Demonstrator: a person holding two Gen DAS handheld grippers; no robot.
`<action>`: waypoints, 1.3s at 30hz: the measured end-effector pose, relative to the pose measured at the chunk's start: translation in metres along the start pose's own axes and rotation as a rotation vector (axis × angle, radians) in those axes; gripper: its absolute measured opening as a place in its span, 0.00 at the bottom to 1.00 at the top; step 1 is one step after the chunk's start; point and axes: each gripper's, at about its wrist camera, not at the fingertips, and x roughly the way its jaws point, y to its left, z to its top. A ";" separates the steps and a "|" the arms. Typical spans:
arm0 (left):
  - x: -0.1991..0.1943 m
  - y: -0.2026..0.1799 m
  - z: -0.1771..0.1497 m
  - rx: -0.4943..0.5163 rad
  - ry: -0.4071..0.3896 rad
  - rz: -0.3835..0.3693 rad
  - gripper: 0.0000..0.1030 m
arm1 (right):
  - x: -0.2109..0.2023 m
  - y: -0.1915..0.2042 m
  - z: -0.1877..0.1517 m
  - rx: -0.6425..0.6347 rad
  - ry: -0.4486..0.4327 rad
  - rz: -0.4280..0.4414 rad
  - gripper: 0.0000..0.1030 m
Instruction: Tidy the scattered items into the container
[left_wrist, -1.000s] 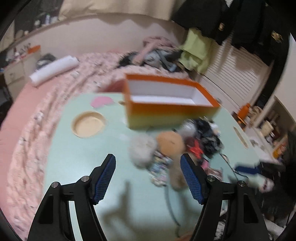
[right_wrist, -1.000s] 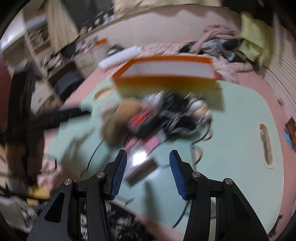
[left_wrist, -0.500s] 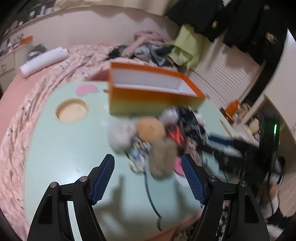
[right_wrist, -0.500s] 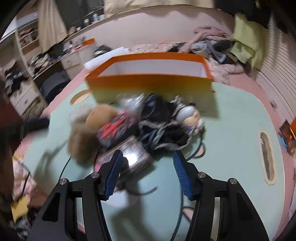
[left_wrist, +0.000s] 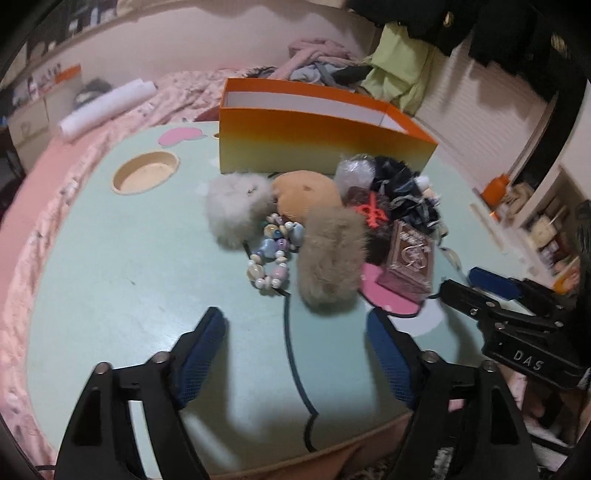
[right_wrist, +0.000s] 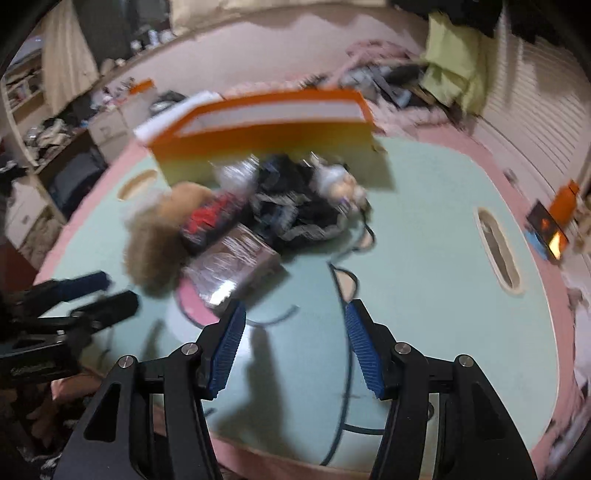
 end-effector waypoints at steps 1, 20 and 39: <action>0.002 -0.003 -0.001 0.020 0.003 0.030 0.91 | 0.000 -0.001 -0.001 0.002 -0.007 -0.011 0.57; 0.014 -0.016 -0.005 0.150 0.002 0.081 1.00 | 0.011 -0.005 -0.009 -0.072 0.000 -0.065 1.00; 0.018 -0.030 0.027 0.133 -0.085 -0.059 0.41 | 0.009 -0.009 -0.018 -0.075 -0.093 -0.031 1.00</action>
